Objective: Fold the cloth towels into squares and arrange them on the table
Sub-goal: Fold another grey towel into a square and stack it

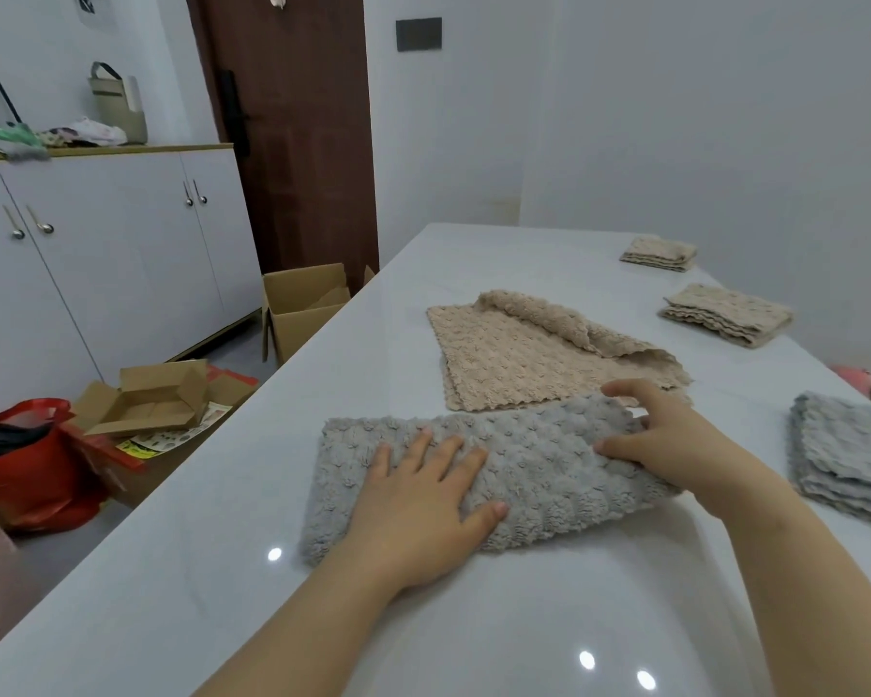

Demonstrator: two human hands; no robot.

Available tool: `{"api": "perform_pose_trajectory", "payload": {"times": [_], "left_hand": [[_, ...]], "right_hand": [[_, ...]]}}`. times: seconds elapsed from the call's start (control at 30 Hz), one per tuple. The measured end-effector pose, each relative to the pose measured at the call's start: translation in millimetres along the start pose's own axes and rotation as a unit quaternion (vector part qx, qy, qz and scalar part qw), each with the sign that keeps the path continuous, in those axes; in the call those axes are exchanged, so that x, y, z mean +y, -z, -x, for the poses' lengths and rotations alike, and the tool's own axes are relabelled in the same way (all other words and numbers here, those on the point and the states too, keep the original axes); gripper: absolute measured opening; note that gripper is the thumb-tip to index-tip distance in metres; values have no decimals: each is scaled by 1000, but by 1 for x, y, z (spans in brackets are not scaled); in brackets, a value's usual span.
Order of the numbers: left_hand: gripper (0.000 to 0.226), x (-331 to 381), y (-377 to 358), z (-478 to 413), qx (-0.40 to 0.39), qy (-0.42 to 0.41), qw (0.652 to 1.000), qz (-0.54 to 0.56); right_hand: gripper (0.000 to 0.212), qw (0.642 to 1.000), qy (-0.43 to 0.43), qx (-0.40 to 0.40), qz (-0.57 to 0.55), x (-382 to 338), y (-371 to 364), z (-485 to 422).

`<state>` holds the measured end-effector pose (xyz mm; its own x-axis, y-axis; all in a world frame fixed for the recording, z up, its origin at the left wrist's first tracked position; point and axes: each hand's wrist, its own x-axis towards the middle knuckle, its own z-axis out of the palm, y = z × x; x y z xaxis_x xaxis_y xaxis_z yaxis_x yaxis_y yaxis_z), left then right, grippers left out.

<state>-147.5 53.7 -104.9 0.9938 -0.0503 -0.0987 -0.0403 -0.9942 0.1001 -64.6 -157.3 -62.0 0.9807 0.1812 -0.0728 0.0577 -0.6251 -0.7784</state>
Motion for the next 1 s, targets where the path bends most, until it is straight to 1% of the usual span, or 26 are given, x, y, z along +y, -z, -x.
{"api": "perform_pose_trajectory", "payload": {"times": [0.1,0.3,0.37,0.4,0.43,0.47,0.5,0.53,0.57,0.6,0.63,0.67,0.77,0.87,0.93,1.0], "left_hand": [[62,1,1,-2,-15,4,1000,-2],[62,-3,2,-4,-16,-8,1000,21],[59,-7,9,-5,4,-22,996,90],[57,-10,15,-4,32,-22,987,157],[54,-15,20,-3,76,-15,967,241],[49,-21,24,-1,122,4,936,329],[44,-28,28,0,157,35,897,411],[37,-35,32,1,177,74,850,491],[31,-40,35,2,184,109,794,569],[29,-45,38,2,179,142,740,632],[29,-48,40,3,167,164,703,672],[29,-49,41,3,152,177,687,688],[35,-47,42,6,109,169,671,714],[43,-46,42,6,89,154,663,727],[41,-46,42,8,79,150,655,736],[33,-45,41,9,67,142,663,732]], "right_hand": [[46,1000,6,19,-19,-2,1,-1],[40,994,9,8,-112,-11,3,-1],[39,989,15,5,-144,-16,3,-1],[39,986,22,5,-162,-18,2,0],[39,982,31,2,-184,-23,0,1],[41,978,39,0,-206,-27,-2,3],[43,972,48,-4,-230,-32,-5,5],[45,966,57,-9,-252,-37,-8,7],[47,961,64,-13,-270,-43,-12,9],[47,957,68,-18,-280,-47,-17,10],[47,956,70,-23,-283,-51,-22,12],[47,956,73,-25,-281,-54,-28,14],[48,953,85,-43,-289,-62,-42,20],[49,946,103,-107,-288,-68,-55,28],[43,941,108,-158,-280,-70,-61,33],[30,937,113,-184,-273,-70,-63,36]]}}
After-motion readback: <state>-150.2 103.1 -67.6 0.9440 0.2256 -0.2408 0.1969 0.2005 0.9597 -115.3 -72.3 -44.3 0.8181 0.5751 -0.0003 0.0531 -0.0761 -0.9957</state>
